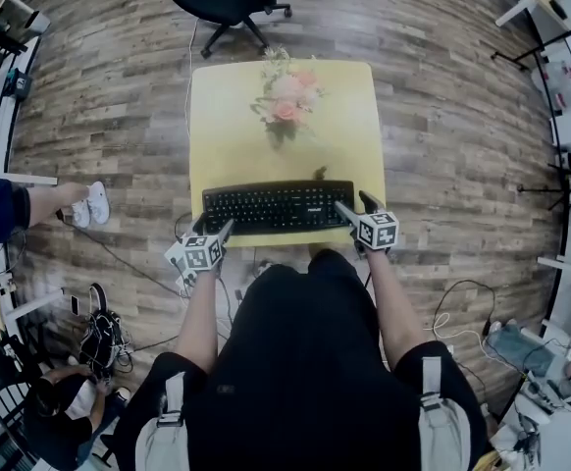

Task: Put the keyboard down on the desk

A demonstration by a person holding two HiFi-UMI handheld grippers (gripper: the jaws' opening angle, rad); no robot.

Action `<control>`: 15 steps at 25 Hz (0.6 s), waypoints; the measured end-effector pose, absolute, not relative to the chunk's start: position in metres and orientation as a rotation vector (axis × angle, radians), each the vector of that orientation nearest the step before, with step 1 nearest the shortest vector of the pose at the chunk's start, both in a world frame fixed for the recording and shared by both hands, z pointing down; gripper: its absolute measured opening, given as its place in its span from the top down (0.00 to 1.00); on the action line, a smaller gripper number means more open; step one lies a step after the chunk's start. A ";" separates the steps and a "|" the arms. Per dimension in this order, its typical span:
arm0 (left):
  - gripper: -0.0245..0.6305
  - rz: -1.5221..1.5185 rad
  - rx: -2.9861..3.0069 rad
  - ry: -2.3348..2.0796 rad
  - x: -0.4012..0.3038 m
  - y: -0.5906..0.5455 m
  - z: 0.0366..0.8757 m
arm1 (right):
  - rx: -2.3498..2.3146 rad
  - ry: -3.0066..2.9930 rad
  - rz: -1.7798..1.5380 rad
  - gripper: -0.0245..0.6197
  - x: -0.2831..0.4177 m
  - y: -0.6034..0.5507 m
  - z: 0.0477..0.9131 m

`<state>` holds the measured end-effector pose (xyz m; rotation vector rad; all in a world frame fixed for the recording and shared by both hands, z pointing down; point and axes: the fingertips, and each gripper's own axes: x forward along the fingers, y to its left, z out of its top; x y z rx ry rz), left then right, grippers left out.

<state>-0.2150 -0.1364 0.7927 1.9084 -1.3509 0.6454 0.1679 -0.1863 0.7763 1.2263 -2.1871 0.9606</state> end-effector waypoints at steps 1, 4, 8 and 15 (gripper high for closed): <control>0.37 0.626 1.900 -1.364 -0.217 -0.135 0.791 | 1.216 -2.194 0.958 0.38 0.167 -0.183 0.775; 0.37 0.581 1.895 -1.389 -0.221 -0.134 0.785 | 1.203 -2.187 0.904 0.38 0.166 -0.174 0.773; 0.37 0.572 1.920 -1.400 -0.221 -0.131 0.779 | 1.202 -2.208 0.880 0.39 0.165 -0.163 0.769; 0.42 0.555 2.019 -1.382 -0.208 -0.123 0.759 | 1.177 -2.274 0.823 0.69 0.164 -0.143 0.747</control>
